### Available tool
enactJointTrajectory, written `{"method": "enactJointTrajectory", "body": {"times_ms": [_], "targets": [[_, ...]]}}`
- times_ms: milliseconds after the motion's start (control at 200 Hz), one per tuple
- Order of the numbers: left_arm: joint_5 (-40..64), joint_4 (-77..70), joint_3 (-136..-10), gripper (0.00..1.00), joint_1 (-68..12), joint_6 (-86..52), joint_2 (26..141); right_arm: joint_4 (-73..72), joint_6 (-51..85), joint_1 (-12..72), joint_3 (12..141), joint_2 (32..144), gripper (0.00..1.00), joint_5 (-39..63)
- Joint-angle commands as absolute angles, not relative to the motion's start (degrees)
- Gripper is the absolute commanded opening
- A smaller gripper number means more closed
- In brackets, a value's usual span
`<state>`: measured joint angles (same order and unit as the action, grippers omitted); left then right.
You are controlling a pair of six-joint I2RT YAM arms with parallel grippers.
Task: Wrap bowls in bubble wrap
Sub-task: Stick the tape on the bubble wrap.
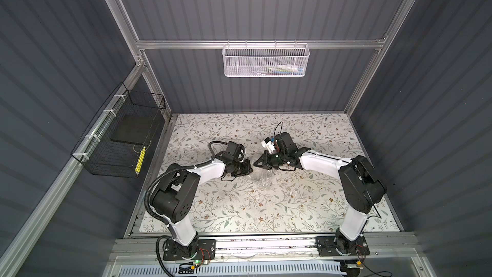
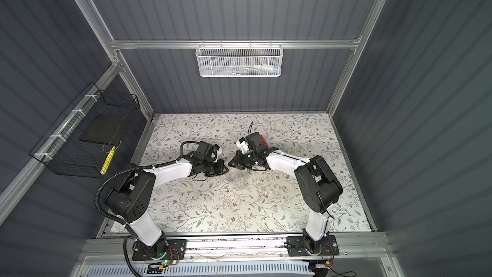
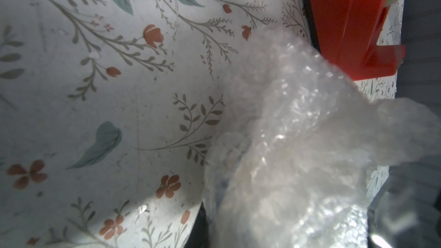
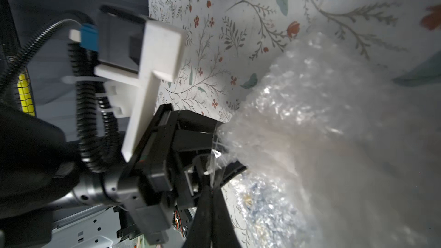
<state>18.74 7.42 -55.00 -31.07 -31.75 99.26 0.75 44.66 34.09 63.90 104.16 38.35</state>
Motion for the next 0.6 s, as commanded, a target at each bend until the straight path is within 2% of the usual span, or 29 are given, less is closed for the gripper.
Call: {"method": "enactJointTrajectory", "body": {"times_ms": [0,595], "targets": [[18.02,10.63,-54.10,0.06,-31.46,-31.45,101.22,-1.67,45.01,33.53,62.67,104.88,0.00,38.68],[18.33,10.88,-54.63,0.06,-31.46,-31.38,102.20,-8.96,45.89,31.16,60.29,108.28,0.00,38.49]]}}
